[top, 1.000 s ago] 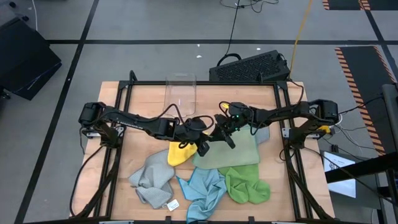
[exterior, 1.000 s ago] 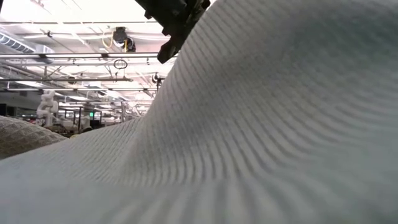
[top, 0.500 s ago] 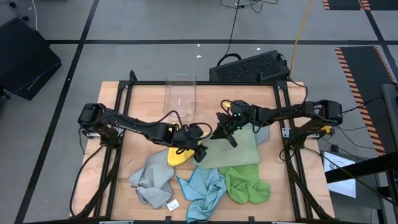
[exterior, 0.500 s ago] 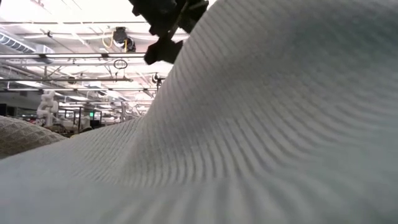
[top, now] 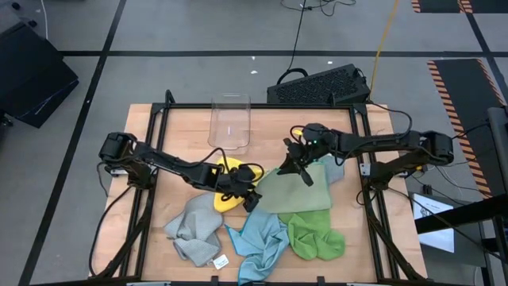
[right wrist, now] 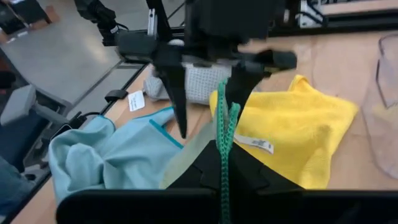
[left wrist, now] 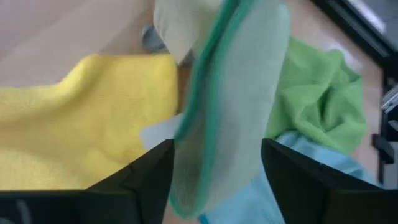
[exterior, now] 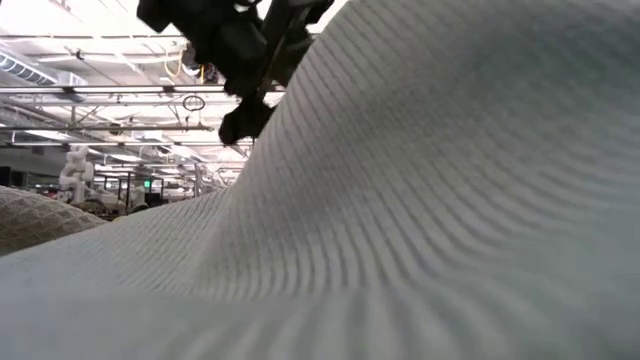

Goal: Fold microfiber towels
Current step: Fold the light green microfiber cloth

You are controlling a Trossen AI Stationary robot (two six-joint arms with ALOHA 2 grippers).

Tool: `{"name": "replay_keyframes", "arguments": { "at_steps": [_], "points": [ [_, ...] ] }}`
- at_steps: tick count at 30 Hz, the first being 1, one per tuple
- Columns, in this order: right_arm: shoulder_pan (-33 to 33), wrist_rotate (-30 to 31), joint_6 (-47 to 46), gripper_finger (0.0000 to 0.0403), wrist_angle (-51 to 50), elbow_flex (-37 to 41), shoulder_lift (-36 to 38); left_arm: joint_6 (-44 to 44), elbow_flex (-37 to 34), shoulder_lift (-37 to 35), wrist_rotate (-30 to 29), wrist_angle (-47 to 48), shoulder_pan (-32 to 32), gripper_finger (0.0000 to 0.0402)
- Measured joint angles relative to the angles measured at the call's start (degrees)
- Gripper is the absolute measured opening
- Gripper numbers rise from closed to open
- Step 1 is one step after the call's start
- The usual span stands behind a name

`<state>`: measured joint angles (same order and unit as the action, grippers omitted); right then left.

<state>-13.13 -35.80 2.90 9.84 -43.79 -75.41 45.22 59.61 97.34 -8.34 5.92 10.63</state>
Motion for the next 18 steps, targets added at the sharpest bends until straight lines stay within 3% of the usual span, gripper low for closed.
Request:
{"name": "replay_keyframes", "arguments": {
  "at_steps": [11, 18],
  "points": [
    [-0.02, 0.0, 3.4, 0.0002, -0.2, -0.02, 1.53, 8.04, -6.53, 0.04, 1.62, -6.85, 0.13, 0.0156],
    [-0.07, 2.67, 12.48, 0.0002, -2.17, -0.06, 7.93, 13.32, -6.56, 0.04, 0.99, -10.64, 2.07, 0.0175]
  ]
}}
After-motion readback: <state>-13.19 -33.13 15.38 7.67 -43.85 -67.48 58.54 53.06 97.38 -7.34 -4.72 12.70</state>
